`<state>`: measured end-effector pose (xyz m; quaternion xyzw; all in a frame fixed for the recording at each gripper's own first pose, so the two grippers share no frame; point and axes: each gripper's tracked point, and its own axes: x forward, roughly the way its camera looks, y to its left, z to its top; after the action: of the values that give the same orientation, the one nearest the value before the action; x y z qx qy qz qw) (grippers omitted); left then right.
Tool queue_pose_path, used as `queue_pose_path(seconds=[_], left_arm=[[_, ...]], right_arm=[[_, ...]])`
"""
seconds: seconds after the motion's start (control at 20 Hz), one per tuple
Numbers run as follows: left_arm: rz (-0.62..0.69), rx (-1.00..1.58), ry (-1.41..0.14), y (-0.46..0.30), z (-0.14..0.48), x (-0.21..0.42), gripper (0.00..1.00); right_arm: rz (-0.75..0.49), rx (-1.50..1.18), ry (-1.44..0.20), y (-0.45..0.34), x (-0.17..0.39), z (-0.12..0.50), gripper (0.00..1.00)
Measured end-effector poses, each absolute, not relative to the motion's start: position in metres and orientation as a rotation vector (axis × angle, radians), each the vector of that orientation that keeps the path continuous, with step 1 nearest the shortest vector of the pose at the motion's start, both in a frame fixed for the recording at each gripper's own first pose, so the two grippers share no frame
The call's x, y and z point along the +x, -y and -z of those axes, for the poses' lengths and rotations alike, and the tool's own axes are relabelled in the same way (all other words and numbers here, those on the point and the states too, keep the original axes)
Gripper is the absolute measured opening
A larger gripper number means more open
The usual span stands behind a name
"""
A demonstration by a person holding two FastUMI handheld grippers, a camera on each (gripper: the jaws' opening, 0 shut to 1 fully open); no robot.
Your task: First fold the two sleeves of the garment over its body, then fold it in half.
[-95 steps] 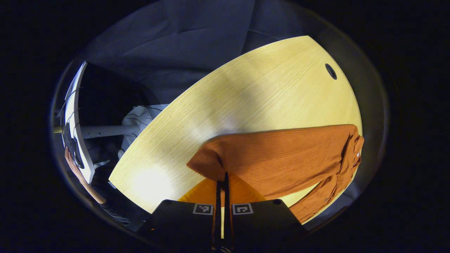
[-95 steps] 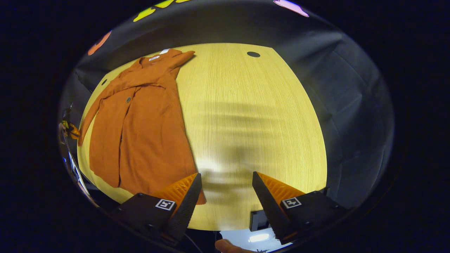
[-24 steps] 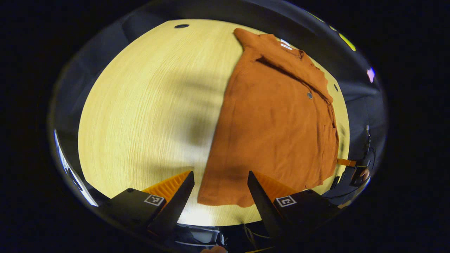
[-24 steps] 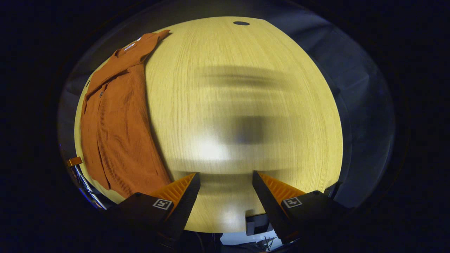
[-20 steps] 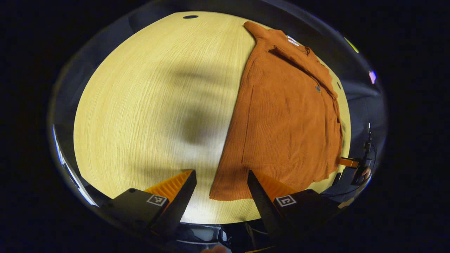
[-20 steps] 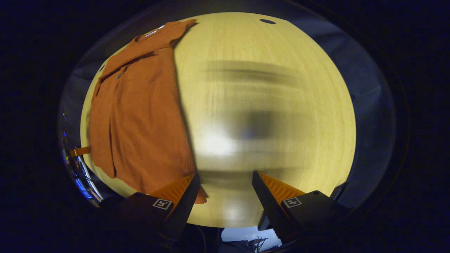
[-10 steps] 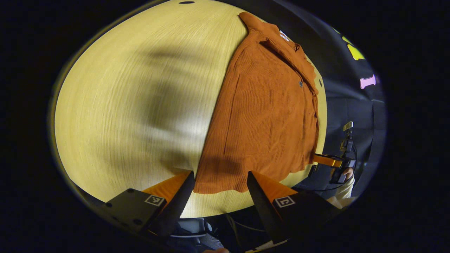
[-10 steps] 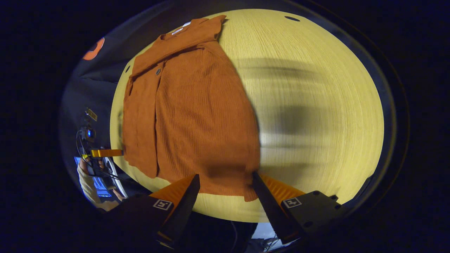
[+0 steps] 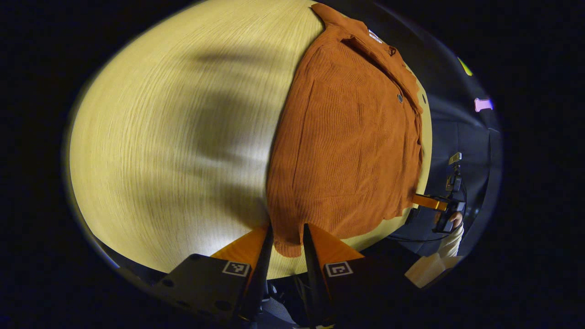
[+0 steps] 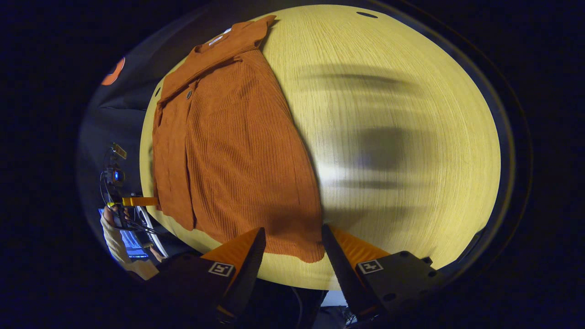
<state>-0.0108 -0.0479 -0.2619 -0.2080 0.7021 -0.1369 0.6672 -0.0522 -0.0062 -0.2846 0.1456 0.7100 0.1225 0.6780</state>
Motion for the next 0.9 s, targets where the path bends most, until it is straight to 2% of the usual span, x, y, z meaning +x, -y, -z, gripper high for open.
queue_pose_path(seconds=[0.05,0.1,0.15,0.2,0.25,0.3,0.4,0.45,0.6,0.7,0.75,0.9], left_arm=[[0.305,-0.459,-1.588,0.048,0.263,-0.01,0.34],[0.298,-0.449,-1.59,0.048,0.264,-0.01,0.43],[0.293,-0.445,-1.59,0.049,0.265,-0.008,0.47],[0.292,-0.438,-1.591,0.054,0.266,-0.005,0.35],[0.295,-0.428,-1.587,0.057,0.267,-0.001,0.26],[0.294,-0.416,-1.582,0.061,0.269,0.002,0.24],[0.276,-0.4,-1.567,0.059,0.27,0.002,0.18],[0.267,-0.389,-1.554,0.059,0.27,0.004,0.16],[0.245,-0.32,-1.501,0.058,0.271,-0.002,0.08],[0.228,-0.263,-1.486,0.056,0.272,-0.006,0.04],[0.231,-0.262,-1.483,0.058,0.267,-0.008,0.04],[0.283,-0.29,-1.43,0.071,0.242,-0.004,0.03]], right_arm=[[-0.281,0.343,-1.605,0.004,-0.052,0.284,0.8],[-0.297,0.365,-1.613,0.0,-0.054,0.284,0.75],[-0.309,0.39,-1.621,-0.006,-0.058,0.287,0.77],[-0.322,0.419,-1.657,-0.008,-0.065,0.287,0.72],[-0.332,0.471,-1.672,-0.014,-0.062,0.288,0.47],[-0.338,0.528,-1.683,-0.021,-0.064,0.288,0.33],[-0.338,0.511,-1.683,-0.019,-0.065,0.294,0.3],[-0.349,0.509,-1.68,-0.019,-0.066,0.292,0.16],[-0.349,0.522,-1.659,-0.023,-0.062,0.293,0.14],[-0.345,0.499,-1.634,-0.025,-0.06,0.292,0.1],[-0.342,0.478,-1.626,-0.024,-0.06,0.29,0.06],[-0.402,0.5,-1.578,-0.033,-0.058,0.269,0.07]])
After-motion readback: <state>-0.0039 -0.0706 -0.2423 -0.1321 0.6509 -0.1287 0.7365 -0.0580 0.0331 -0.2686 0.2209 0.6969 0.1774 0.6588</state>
